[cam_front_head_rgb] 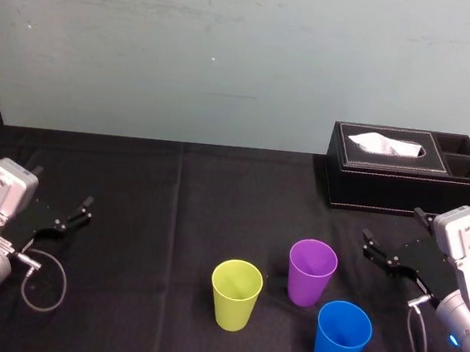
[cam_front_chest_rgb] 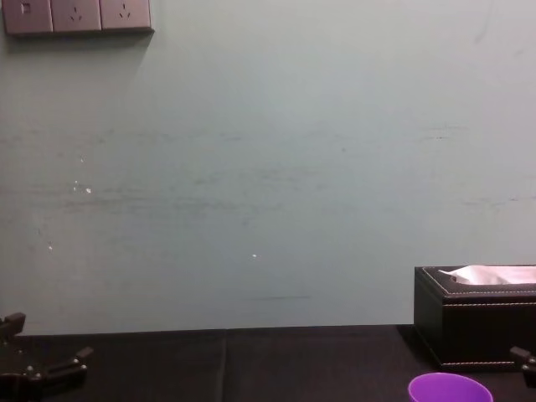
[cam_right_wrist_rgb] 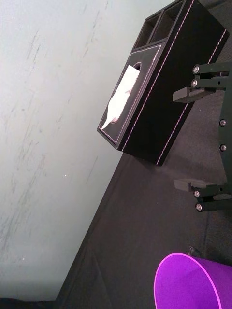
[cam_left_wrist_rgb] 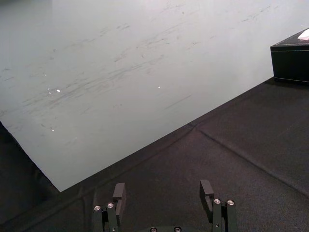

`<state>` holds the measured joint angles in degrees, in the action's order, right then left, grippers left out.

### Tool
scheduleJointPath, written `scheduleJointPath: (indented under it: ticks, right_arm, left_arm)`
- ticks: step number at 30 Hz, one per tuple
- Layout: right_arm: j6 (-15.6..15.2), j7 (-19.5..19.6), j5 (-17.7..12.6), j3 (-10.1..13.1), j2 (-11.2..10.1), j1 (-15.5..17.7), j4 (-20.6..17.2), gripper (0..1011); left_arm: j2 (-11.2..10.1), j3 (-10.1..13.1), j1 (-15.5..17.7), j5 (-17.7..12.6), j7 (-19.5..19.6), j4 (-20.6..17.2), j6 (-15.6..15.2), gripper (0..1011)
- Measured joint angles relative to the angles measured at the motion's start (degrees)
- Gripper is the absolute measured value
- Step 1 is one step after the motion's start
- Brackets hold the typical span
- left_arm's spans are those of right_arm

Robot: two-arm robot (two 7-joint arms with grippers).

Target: Stack the three plastic cups sequentially using one hand.

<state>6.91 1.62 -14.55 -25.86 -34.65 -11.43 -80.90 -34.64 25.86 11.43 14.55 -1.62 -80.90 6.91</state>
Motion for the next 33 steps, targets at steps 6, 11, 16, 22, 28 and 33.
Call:
scheduleJointPath:
  ticks: [6,11,16,22,28,33]
  right_arm:
    - [0.00,0.00,0.00,0.00,0.00,0.00,0.00,1000]
    - [0.00,0.00,0.00,0.00,0.00,0.00,0.00,1000]
    - [0.00,0.00,0.00,0.00,0.00,0.00,0.00,1000]
    - [0.00,0.00,0.00,0.00,0.00,0.00,0.00,1000]
    - [0.00,0.00,0.00,0.00,0.00,0.00,0.00,1000]
    - [0.00,0.00,0.00,0.00,0.00,0.00,0.00,1000]
  left_arm:
    - [0.00,0.00,0.00,0.00,0.00,0.00,0.00,1000]
    - [0.00,0.00,0.00,0.00,0.00,0.00,0.00,1000]
    - [0.00,0.00,0.00,0.00,0.00,0.00,0.00,1000]
    - [0.00,0.00,0.00,0.00,0.00,0.00,0.00,1000]
    - [0.00,0.00,0.00,0.00,0.00,0.00,0.00,1000]
    - [0.00,0.00,0.00,0.00,0.00,0.00,0.00,1000]
